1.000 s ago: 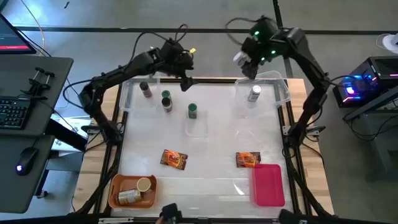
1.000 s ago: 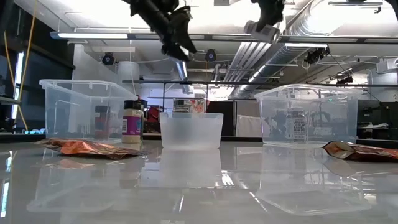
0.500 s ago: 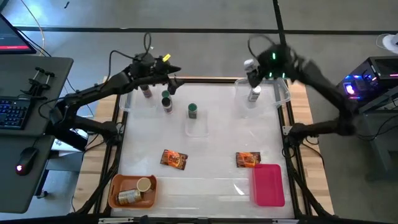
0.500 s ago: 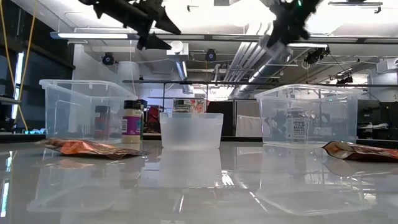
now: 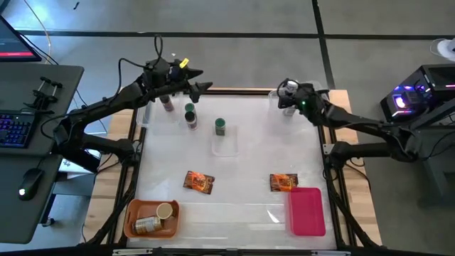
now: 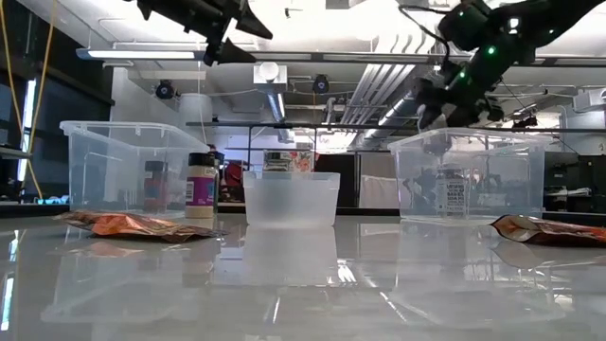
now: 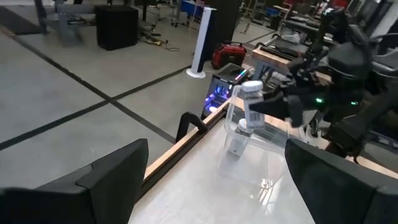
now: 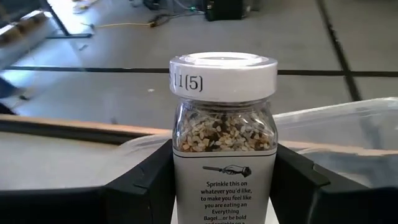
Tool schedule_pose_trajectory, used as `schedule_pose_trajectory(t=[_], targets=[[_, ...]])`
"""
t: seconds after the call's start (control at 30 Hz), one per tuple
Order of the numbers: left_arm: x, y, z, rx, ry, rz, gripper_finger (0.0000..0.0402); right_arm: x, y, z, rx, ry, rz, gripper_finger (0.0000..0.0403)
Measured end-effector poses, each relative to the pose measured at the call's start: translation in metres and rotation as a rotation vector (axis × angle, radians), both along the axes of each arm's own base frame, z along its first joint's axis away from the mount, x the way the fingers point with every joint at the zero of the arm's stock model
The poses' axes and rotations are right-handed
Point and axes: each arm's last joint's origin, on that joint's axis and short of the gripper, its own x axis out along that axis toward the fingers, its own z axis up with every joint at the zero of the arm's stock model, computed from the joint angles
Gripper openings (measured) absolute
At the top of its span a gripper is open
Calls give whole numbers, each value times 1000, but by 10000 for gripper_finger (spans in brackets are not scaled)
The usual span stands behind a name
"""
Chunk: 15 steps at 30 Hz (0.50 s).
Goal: Sort spices by type
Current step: Put the white seasoning bottle into the right large transparent bin
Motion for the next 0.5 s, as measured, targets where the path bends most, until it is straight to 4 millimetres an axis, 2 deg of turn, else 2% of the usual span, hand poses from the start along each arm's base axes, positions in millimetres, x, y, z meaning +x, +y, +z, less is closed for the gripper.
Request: schedule_pose_trajectory(t=[0.13, 0.4, 0.5], targets=[[0, 0, 0, 3, 1, 15, 365, 5, 6, 2, 4, -18, 23, 193], [0, 1, 1, 24, 3, 17, 365, 1, 6, -6, 68, 2, -27, 193], [0, 1, 1, 25, 3, 17, 365, 4, 5, -10, 81, 16, -23, 228]])
